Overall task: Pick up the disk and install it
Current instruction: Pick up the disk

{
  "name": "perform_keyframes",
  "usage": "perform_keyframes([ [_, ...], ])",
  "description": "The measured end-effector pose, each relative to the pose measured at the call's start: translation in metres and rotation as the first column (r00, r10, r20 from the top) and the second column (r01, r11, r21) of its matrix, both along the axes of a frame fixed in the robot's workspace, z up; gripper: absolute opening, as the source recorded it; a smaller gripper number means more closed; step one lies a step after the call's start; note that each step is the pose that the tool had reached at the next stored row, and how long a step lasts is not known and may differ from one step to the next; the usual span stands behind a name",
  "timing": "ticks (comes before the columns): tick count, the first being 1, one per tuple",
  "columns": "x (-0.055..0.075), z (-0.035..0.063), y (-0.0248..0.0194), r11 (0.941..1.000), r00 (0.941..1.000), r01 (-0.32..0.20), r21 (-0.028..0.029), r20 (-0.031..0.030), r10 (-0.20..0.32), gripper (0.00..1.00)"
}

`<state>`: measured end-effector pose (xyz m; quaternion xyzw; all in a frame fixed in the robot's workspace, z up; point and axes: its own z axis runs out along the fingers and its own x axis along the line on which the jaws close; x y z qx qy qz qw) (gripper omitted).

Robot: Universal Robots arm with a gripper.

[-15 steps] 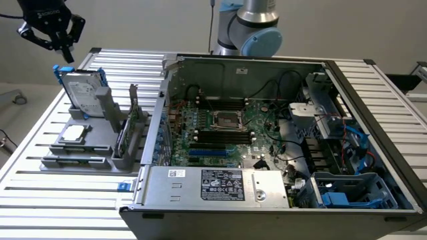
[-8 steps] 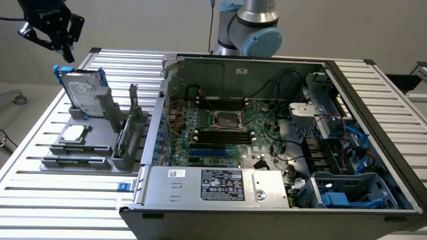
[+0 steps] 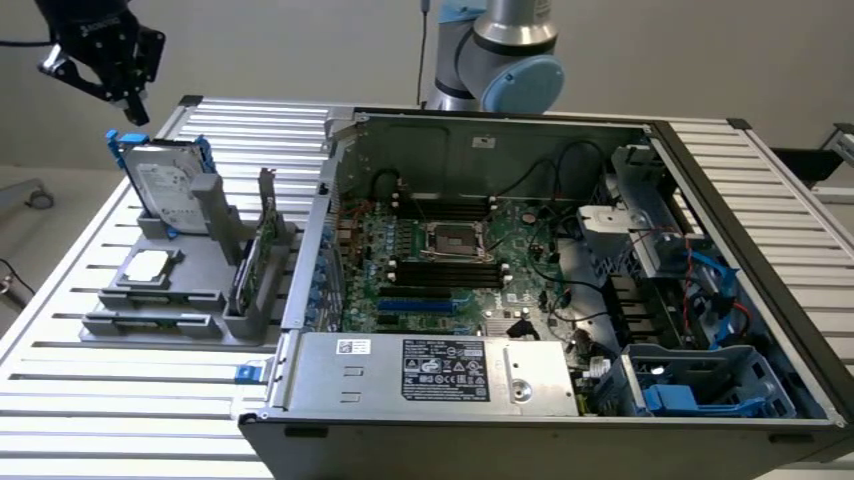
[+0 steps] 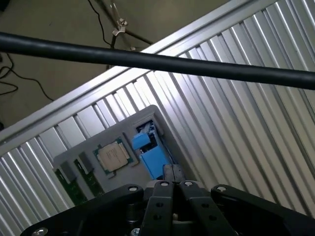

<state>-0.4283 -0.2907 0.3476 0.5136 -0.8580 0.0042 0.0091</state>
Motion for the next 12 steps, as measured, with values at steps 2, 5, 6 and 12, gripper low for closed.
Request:
perform_keyframes([
  [2, -0.004, 0.0000, -0.0001, 0.9999, 0.9999, -0.012, -0.0011, 0.0005, 0.012, 0.11],
  [5, -0.017, -0.0001, -0.0005, 0.9999, 0.9999, -0.012, -0.0011, 0.0018, 0.012, 0.11],
  [6, -0.020, 0.0000, -0.0011, 0.9999, 0.9999, -0.014, -0.0012, 0.0022, 0.014, 0.11],
  [12, -0.021, -0.0001, -0.0013, 0.9974, 0.9974, -0.071, -0.0011, 0.0024, 0.071, 0.11],
])
